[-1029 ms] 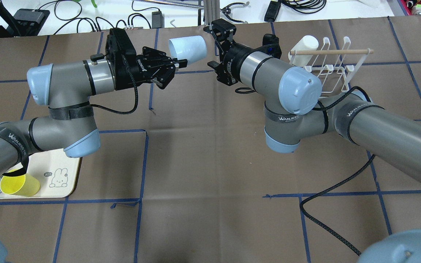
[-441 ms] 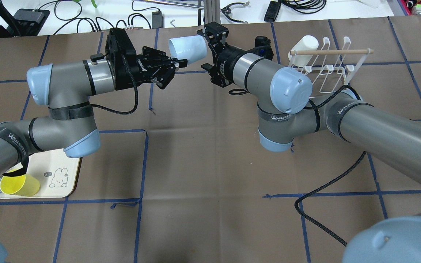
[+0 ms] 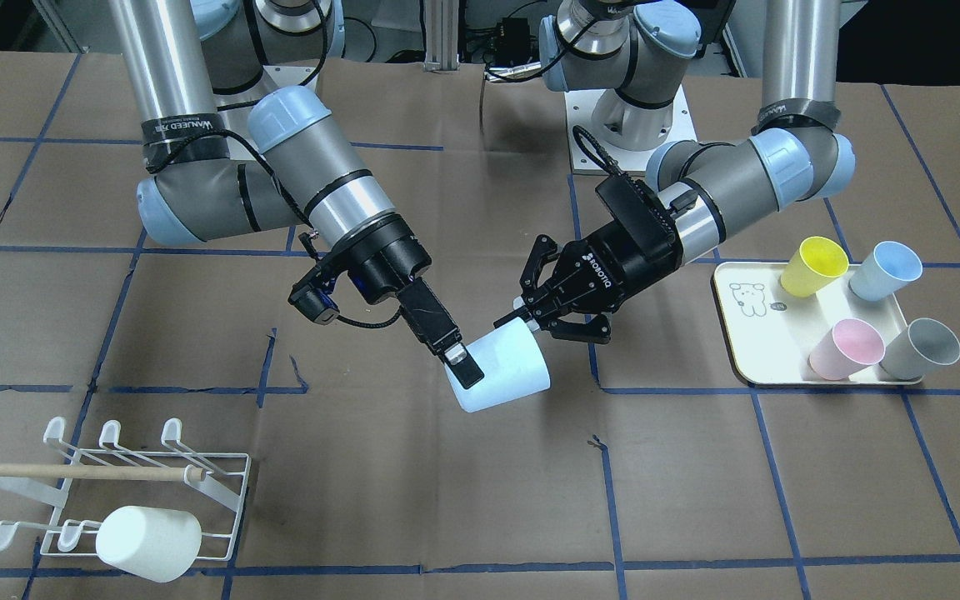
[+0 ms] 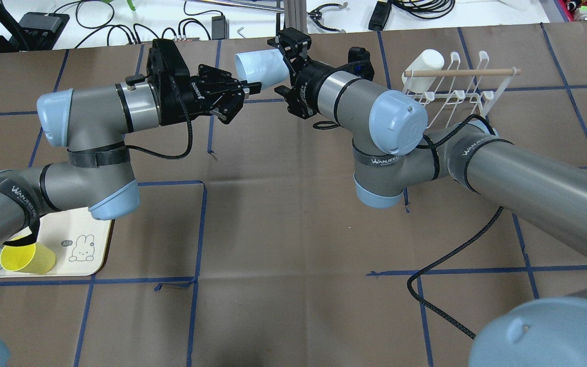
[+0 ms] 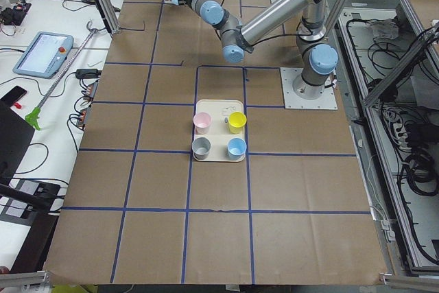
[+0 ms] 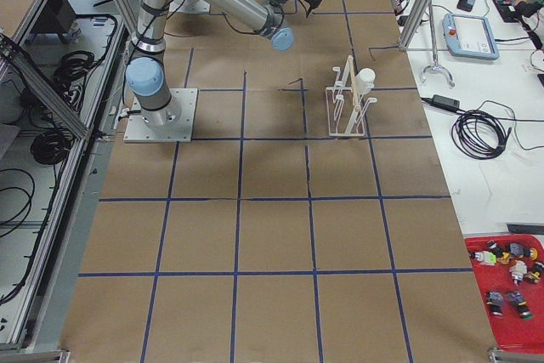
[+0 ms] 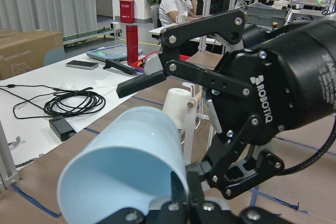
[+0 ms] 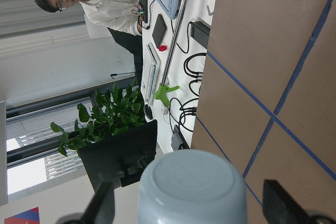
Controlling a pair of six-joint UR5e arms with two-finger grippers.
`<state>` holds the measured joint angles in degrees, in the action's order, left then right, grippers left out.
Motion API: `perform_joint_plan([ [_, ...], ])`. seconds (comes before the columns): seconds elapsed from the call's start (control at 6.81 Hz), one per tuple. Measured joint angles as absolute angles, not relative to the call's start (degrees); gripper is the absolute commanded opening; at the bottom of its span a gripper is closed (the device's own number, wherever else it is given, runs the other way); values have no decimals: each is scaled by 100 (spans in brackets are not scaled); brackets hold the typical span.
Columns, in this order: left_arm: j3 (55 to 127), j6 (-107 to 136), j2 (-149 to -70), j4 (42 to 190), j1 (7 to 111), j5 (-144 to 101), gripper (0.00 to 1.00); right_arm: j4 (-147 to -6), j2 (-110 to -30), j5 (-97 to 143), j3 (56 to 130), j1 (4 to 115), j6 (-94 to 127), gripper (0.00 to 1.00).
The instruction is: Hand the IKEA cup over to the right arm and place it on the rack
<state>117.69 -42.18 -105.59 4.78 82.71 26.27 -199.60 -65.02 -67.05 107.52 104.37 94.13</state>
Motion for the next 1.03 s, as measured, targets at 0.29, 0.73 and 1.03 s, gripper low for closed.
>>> perform_joint_plan([
  [0.29,11768,-4211,-10550,475,8271,2628,4,-19962,-6428,-6698,10625,10449,9415,98],
  [0.73,11769,-4202,-10541,475,8270,2628,4,-19967,-6326,-6689,10503,10498,9416,98],
  [1.03,11769,-4201,-10529,475,8270,2628,4,-19966,-6315,-6684,10504,10502,9409,69],
])
